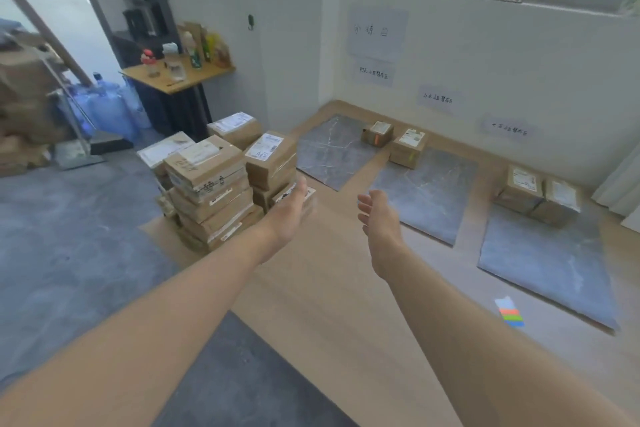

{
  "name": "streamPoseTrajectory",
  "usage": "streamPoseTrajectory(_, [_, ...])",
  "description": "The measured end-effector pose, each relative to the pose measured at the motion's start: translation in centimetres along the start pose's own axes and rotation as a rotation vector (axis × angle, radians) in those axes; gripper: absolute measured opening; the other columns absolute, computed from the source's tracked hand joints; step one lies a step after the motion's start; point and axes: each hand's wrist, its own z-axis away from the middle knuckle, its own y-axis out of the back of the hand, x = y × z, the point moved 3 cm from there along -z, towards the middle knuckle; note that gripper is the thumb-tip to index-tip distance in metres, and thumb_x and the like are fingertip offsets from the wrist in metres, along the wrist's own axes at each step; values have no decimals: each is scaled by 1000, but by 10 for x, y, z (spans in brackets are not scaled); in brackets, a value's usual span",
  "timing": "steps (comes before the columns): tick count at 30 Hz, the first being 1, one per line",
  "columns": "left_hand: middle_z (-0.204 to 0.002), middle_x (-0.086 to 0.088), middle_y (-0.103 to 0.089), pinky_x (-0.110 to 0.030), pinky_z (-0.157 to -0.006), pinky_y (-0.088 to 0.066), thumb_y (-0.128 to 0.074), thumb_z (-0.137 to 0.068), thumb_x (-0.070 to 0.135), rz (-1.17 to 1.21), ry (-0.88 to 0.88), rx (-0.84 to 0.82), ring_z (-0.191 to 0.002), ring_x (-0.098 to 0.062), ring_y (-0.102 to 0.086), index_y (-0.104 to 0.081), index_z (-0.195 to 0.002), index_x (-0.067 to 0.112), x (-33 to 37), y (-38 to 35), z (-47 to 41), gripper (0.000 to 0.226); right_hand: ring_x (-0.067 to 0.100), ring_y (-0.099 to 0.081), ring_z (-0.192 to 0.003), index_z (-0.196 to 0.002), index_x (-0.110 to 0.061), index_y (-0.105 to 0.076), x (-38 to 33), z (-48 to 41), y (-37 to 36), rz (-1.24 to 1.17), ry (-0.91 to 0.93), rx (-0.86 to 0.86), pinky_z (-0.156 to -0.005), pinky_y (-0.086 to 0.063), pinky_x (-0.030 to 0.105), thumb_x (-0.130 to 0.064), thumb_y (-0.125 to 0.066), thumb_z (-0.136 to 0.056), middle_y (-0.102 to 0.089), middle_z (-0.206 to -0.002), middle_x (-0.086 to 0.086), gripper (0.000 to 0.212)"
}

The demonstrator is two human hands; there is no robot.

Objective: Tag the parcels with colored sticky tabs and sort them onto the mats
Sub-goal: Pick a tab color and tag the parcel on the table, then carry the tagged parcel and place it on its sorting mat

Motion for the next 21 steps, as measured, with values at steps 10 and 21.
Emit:
streamPoseTrajectory(10, [-134, 2, -47, -38, -98, -44, -21, -98, 70, -2, 82, 76, -119, -22, -47, -43, -147, 32, -65, 69, -62, 66, 21, -58, -119, -123, -14, -66, 34, -35, -74, -39, -47, 30, -102, -41, 34, -42, -41, -103, -63, -127, 2, 43])
streamPoseTrajectory(21, [-159, 8, -33, -51, -110, -38, -18, -100, 66, 46, 204, 139, -143, -29, -34, -40, -149, 35, -73, 68, -184, 61, 19, -57, -121, -128, -15, -64, 82, -148, -95, -67, -211, 1, -111, -40, 41, -44, -40, -102, -62, -130, 0, 46])
